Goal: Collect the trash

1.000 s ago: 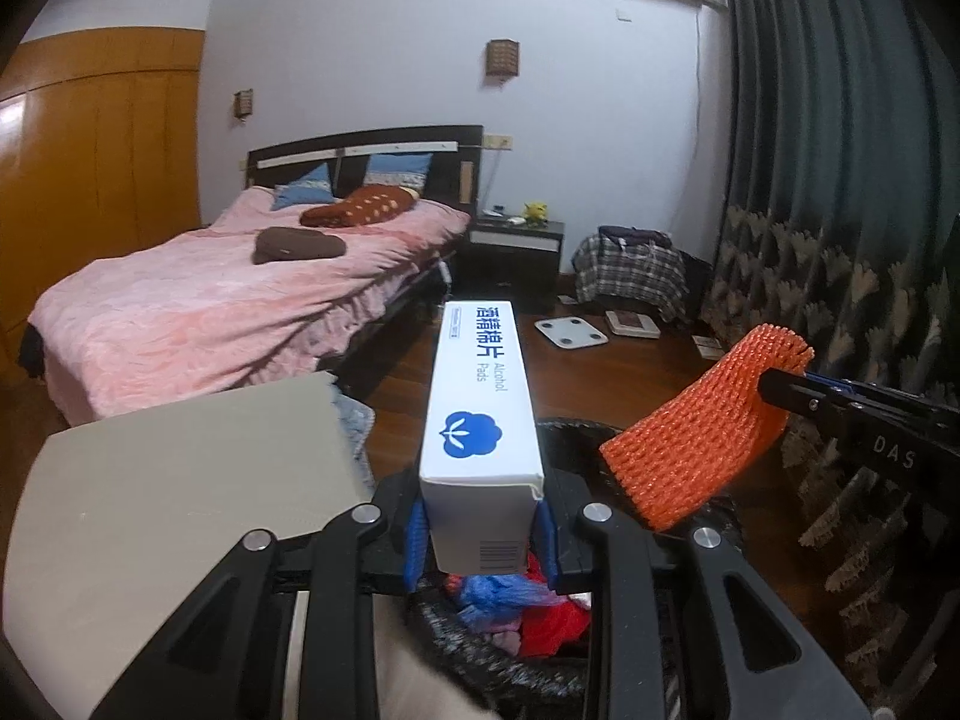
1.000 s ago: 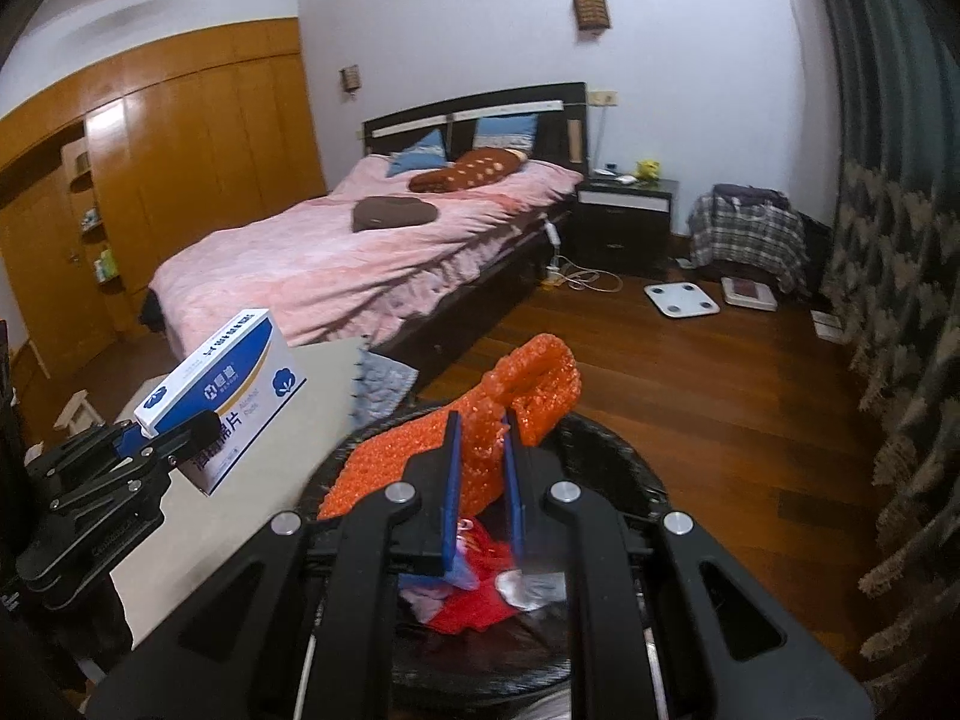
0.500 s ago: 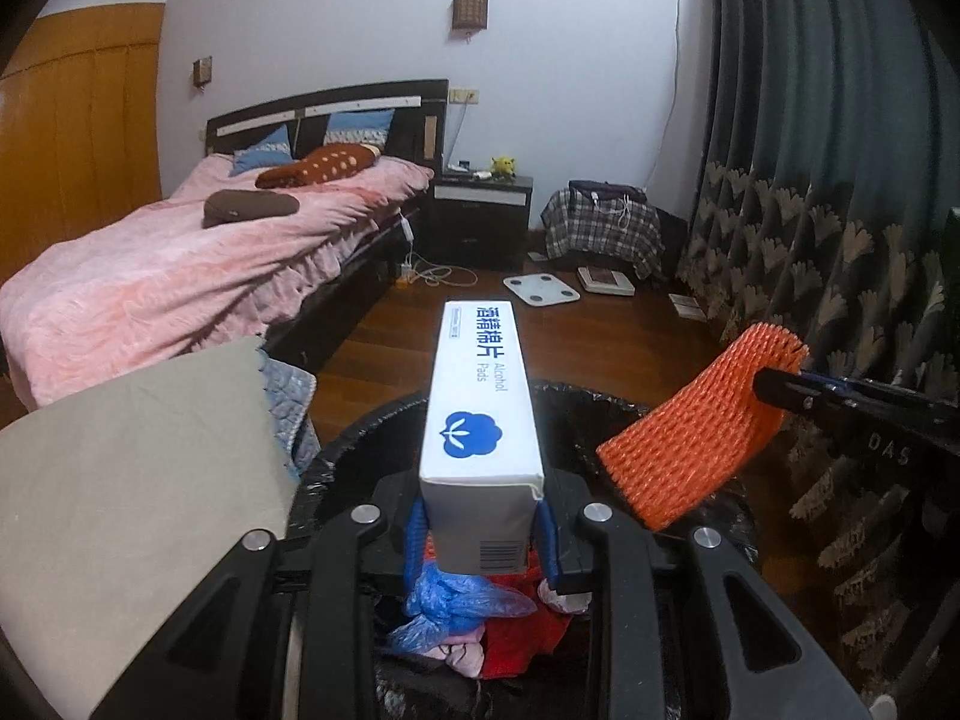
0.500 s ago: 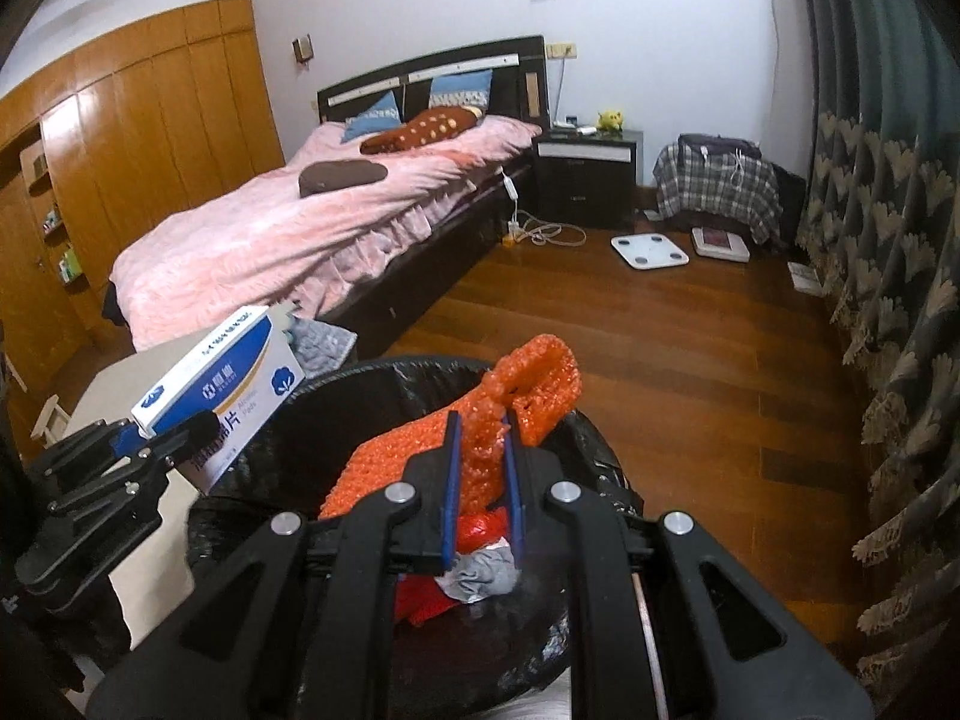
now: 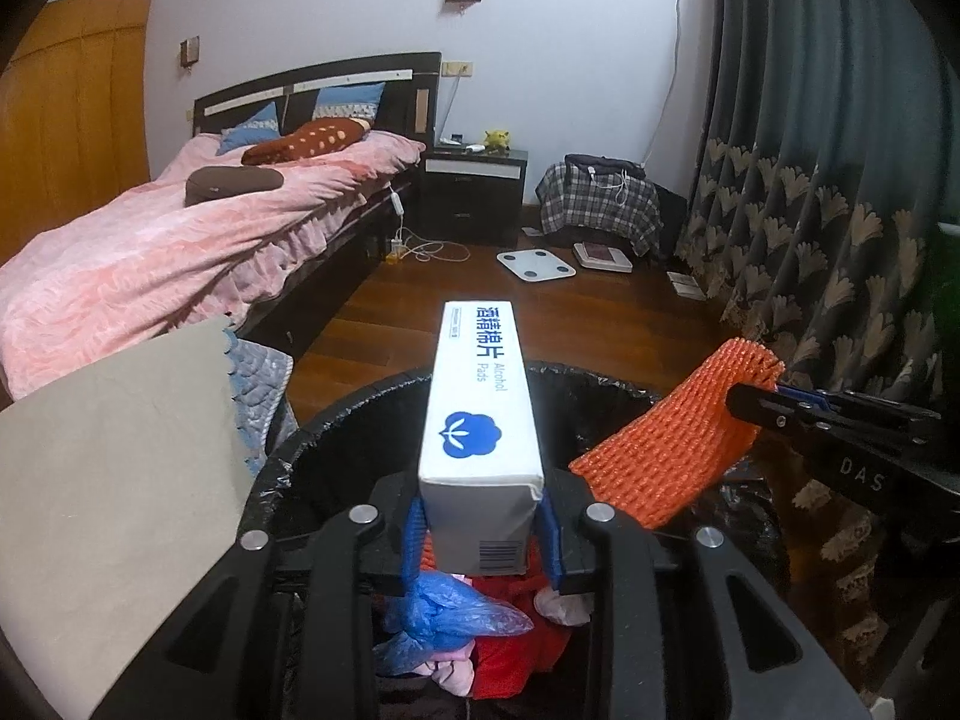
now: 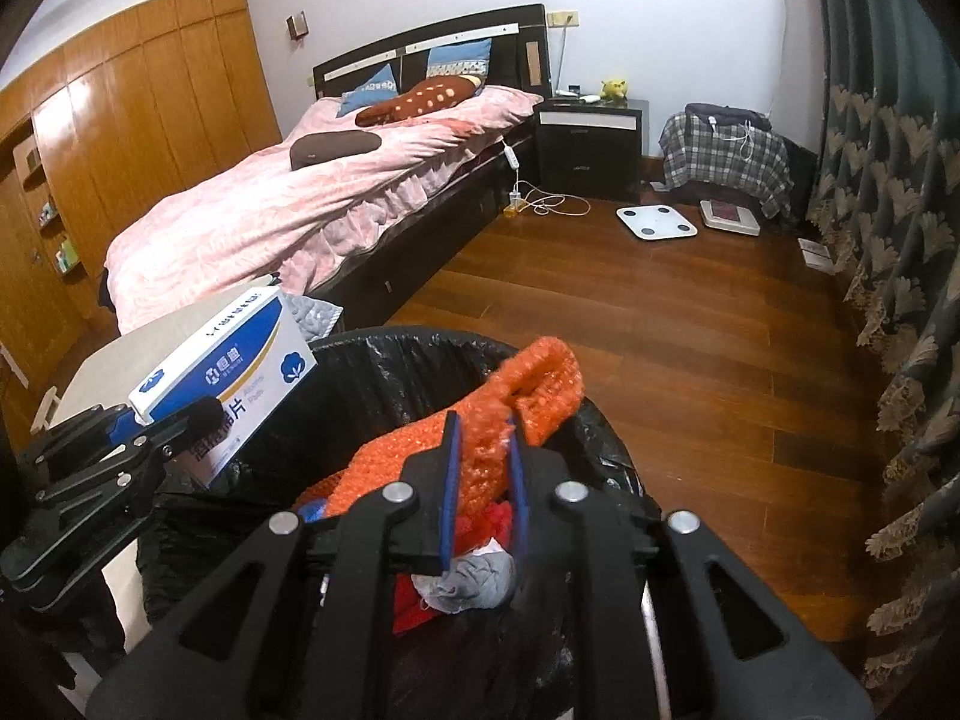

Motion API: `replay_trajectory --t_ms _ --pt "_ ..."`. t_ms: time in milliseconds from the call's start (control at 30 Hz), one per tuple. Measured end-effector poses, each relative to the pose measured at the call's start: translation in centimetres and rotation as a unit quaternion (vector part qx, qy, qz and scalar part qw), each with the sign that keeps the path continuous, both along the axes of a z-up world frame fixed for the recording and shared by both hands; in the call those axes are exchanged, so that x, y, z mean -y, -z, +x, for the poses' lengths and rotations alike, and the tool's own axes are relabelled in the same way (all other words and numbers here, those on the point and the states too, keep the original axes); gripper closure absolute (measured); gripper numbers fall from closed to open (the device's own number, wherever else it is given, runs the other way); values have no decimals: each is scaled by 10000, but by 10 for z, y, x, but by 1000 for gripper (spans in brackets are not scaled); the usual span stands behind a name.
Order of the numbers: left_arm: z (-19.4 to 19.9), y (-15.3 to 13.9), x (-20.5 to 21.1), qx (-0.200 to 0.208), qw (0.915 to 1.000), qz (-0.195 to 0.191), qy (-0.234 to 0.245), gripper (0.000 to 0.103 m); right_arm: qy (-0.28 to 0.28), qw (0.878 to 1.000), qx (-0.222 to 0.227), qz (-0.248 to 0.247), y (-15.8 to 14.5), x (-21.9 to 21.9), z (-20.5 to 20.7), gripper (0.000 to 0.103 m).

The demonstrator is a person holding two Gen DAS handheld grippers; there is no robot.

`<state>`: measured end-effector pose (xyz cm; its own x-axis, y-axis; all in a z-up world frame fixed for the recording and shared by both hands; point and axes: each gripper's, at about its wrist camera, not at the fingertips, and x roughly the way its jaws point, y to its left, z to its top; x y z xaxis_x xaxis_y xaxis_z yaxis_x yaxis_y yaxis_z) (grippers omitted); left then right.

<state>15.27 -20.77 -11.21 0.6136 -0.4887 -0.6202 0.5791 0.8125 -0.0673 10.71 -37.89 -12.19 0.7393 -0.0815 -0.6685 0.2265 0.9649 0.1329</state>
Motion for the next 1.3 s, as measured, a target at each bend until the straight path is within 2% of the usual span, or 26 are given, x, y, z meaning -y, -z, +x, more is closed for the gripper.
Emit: replay_trajectory --t_ms 33,67,100,167,333,400,433,500,667,900,1300 --pt "1 1 1 -19 10000 -5 7 72 2 10000 -9 -5 1 0 1 83" --pt "3 2 1 -49 10000 -10 18 71 6 10000 -25 -10 2 2 2 75" --pt "4 2 1 -77 10000 -10 25 63 21 10000 -43 -12 3 3 3 67" --pt "8 2 1 -122 9999 -19 25 53 28 10000 -67 -15 5 4 4 65" --pt "8 -1 -7 -130 9999 -84 -60 45 101 9999 -51 -31 3 6 0 55" --pt "6 -7 -13 -72 9999 -101 -119 35 166 9998 10 -72 -1 5 -7 37" --pt "5 -10 -16 -33 9998 -101 -143 32 184 9998 34 -87 -3 4 -8 32" --pt "1 -17 -24 56 9997 -106 -207 20 221 9996 99 -115 -9 3 -16 13" --pt "-11 -39 -50 212 9987 -155 -447 6 149 9997 148 -102 -27 -10 -34 9" --pt "-34 -59 -85 269 9969 -193 -716 6 -101 9995 309 20 -52 -37 -56 6" --pt "-77 -93 -127 557 9932 -226 -994 6 -681 9953 653 -234 -96 -100 -82 5"
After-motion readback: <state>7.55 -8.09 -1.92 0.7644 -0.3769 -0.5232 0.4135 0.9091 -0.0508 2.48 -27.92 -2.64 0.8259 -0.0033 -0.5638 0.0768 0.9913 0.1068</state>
